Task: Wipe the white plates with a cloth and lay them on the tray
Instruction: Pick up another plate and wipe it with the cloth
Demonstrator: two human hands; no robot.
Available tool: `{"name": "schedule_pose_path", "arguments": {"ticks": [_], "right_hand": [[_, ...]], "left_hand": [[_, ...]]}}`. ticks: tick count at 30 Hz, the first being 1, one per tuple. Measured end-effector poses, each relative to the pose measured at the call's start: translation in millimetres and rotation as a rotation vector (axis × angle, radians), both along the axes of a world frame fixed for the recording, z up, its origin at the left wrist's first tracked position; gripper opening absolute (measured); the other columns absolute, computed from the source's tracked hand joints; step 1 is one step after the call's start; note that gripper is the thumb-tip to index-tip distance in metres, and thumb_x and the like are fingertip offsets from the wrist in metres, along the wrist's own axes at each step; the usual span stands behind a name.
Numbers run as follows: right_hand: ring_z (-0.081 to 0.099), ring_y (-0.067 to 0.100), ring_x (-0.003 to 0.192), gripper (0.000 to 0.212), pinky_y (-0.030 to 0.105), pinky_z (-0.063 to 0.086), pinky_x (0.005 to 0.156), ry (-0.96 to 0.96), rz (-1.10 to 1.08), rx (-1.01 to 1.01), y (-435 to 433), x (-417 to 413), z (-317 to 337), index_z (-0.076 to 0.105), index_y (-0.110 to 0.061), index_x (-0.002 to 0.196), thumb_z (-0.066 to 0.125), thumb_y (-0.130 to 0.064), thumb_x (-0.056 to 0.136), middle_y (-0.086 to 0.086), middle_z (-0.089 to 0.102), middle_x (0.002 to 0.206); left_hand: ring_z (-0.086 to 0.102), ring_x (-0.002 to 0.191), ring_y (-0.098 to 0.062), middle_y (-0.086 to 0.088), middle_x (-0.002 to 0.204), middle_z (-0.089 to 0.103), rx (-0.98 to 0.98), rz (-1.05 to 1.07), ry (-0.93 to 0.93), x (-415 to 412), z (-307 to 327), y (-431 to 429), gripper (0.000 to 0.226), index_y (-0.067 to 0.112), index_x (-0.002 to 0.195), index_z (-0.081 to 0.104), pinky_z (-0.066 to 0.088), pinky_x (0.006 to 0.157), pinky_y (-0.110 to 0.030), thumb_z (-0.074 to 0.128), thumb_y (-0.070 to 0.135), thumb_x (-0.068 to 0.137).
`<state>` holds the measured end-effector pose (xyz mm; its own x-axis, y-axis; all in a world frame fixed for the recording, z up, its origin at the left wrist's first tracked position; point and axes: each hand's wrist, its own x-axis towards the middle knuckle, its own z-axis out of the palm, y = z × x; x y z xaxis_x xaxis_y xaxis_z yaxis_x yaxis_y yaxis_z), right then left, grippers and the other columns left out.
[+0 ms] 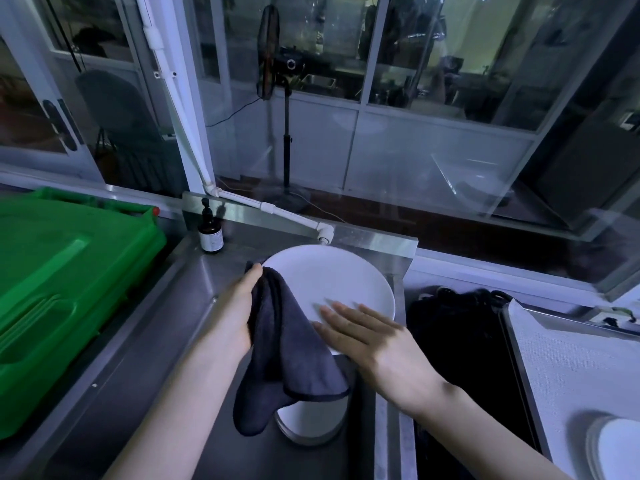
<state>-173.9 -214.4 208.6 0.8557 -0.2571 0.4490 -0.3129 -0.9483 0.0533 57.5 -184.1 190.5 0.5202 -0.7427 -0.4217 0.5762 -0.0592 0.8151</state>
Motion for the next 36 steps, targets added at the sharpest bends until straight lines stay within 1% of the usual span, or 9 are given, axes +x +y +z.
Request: {"name": "schedule_pose_path", "arguments": {"ticks": [4, 6, 7, 10, 14, 17, 23, 31, 36], "right_hand": [[0.063, 0.006, 0.119, 0.053, 0.024, 0.054, 0.092, -0.172, -0.143, 0.55, 12.5, 9.0, 7.1, 0.067, -0.024, 0.129, 0.056, 0.006, 0.087, -0.008, 0.068, 0.128], [0.063, -0.015, 0.092, 0.042, 0.01, 0.046, 0.078, -0.316, -0.138, 0.798, 16.9, 10.5, 11.0, 0.074, -0.035, 0.108, 0.06, 0.002, 0.093, -0.026, 0.072, 0.099], [0.058, -0.016, 0.077, 0.043, 0.007, 0.042, 0.07, -0.38, -0.134, 0.918, 18.1, 10.8, 12.2, 0.072, -0.042, 0.09, 0.061, -0.001, 0.095, -0.03, 0.067, 0.082], [0.052, 0.0, 0.065, 0.025, 0.018, 0.042, 0.061, -0.577, -0.136, 1.252, 18.1, 15.5, 17.7, 0.072, -0.029, 0.076, 0.064, -0.018, 0.096, -0.015, 0.061, 0.068], [0.065, 0.027, 0.075, 0.03, 0.036, 0.052, 0.065, -0.857, -0.21, 1.58, 3.1, 18.5, 24.9, 0.073, -0.002, 0.093, 0.067, -0.03, 0.084, 0.028, 0.07, 0.084], [0.07, 0.032, 0.083, 0.034, 0.036, 0.058, 0.069, -0.93, -0.231, 1.712, -1.8, 17.1, 25.3, 0.073, 0.0, 0.1, 0.066, -0.028, 0.083, 0.029, 0.072, 0.095], [0.071, 0.029, 0.082, 0.027, 0.032, 0.056, 0.065, -0.833, -0.185, 1.656, 8.4, 5.4, 20.4, 0.077, -0.008, 0.104, 0.07, -0.03, 0.088, 0.022, 0.075, 0.098], [0.071, 0.033, 0.083, 0.03, 0.039, 0.057, 0.069, -0.863, -0.233, 1.689, -2.5, 6.0, 20.8, 0.074, -0.001, 0.104, 0.066, -0.022, 0.085, 0.029, 0.072, 0.096], [0.071, 0.032, 0.085, 0.027, 0.037, 0.056, 0.07, -0.795, -0.18, 1.692, -2.4, -7.4, 16.4, 0.075, -0.003, 0.106, 0.072, -0.023, 0.088, 0.025, 0.073, 0.101]], "left_hand": [[0.052, 0.057, -0.014, 0.005, 0.066, 0.054, -0.065, 0.036, -0.192, -29.7, 7.3, -7.8, 0.037, 0.026, 0.065, 0.056, 0.04, 0.062, -0.027, 0.062, 0.057, 0.084], [0.062, 0.066, 0.009, 0.023, 0.073, 0.069, -0.063, 0.165, -0.435, -48.7, 5.8, -9.5, 0.034, 0.046, 0.084, 0.072, 0.041, 0.074, -0.028, 0.059, 0.076, 0.078], [0.06, 0.084, 0.021, 0.031, 0.096, 0.071, -0.072, 0.159, -0.542, -56.2, 6.6, -11.2, 0.031, 0.056, 0.102, 0.069, 0.043, 0.089, -0.032, 0.057, 0.076, 0.08], [0.016, 0.147, 0.003, 0.018, 0.161, 0.021, -0.282, -0.059, -0.906, -59.9, -9.0, -10.6, 0.049, 0.043, 0.149, 0.024, 0.011, 0.124, -0.038, 0.035, 0.047, 0.101], [-0.002, 0.153, -0.013, 0.012, 0.166, 0.001, -0.417, -0.223, -1.319, -80.9, -13.0, -5.9, 0.059, 0.039, 0.155, 0.01, 0.003, 0.123, -0.04, 0.031, 0.036, 0.1], [0.001, 0.153, -0.018, 0.01, 0.166, 0.006, -0.474, -0.316, -1.622, -77.8, -11.4, -7.3, 0.055, 0.03, 0.157, 0.017, 0.004, 0.122, -0.045, 0.029, 0.032, 0.103], [0.003, 0.153, -0.014, 0.014, 0.161, 0.011, -0.315, -0.317, -1.27, -46.9, -3.8, -20.9, 0.052, 0.032, 0.148, 0.02, 0.01, 0.121, -0.053, 0.035, 0.022, 0.1], [0.002, 0.153, -0.018, 0.011, 0.165, 0.007, -0.506, -0.458, -1.727, -63.1, -7.9, -13.5, 0.058, 0.034, 0.156, 0.017, 0.008, 0.121, -0.051, 0.034, 0.024, 0.101], [0.01, 0.152, -0.015, 0.005, 0.163, 0.017, -0.403, -0.379, -1.368, -35.7, -18.6, -28.1, 0.055, 0.026, 0.151, 0.023, 0.015, 0.122, -0.052, 0.039, 0.017, 0.099]]}}
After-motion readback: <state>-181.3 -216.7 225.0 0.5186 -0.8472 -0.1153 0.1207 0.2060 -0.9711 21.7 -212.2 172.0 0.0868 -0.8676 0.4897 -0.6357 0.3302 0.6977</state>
